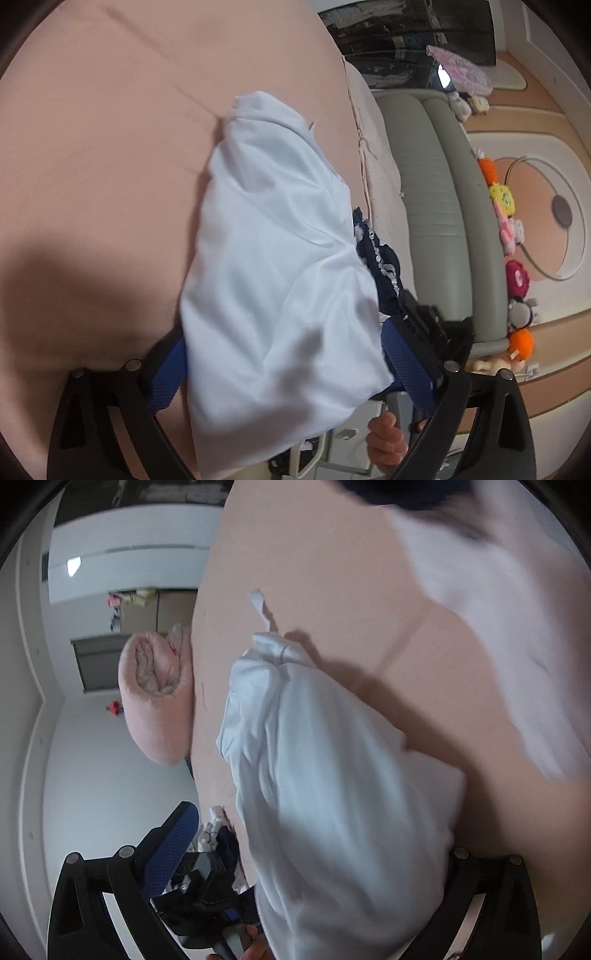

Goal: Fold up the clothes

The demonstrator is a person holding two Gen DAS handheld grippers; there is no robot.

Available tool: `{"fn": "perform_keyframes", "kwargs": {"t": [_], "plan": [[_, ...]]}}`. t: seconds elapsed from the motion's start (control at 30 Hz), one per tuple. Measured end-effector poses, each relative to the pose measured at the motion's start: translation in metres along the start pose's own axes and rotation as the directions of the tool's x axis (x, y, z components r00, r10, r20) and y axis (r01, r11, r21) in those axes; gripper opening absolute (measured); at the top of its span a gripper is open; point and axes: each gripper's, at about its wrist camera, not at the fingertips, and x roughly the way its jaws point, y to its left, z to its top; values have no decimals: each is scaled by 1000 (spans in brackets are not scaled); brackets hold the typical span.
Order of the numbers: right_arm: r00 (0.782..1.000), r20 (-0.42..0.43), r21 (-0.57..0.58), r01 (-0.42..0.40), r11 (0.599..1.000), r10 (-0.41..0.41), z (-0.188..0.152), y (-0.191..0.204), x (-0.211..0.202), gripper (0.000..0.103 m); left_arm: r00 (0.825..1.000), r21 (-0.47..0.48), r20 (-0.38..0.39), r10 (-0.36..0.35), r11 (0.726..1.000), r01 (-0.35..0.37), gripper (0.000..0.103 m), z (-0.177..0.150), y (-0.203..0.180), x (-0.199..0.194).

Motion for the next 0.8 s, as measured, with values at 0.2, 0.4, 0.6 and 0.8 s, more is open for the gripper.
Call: {"fn": "perform_keyframes", "kwargs": {"t": [0.2,0.4,0.6,0.8], "plan": [[1000,-17,-73,15,997,-16,20,19,18,103,1000,35,10,15,999,-15,98,11,-15,17],[996,-47,-63,-81,995,78,28,10,20,102,998,28,29,-48,999,47,97,12,-10,13],[998,-55,-216,-48,975,37,4,20,23,101,998,59,43,-53,997,50,96,9,-13,16],[999,-46,-216,11,976,-21,6,25,35,98,996,22,80,-30,999,29,57,8,-1,15]]}}
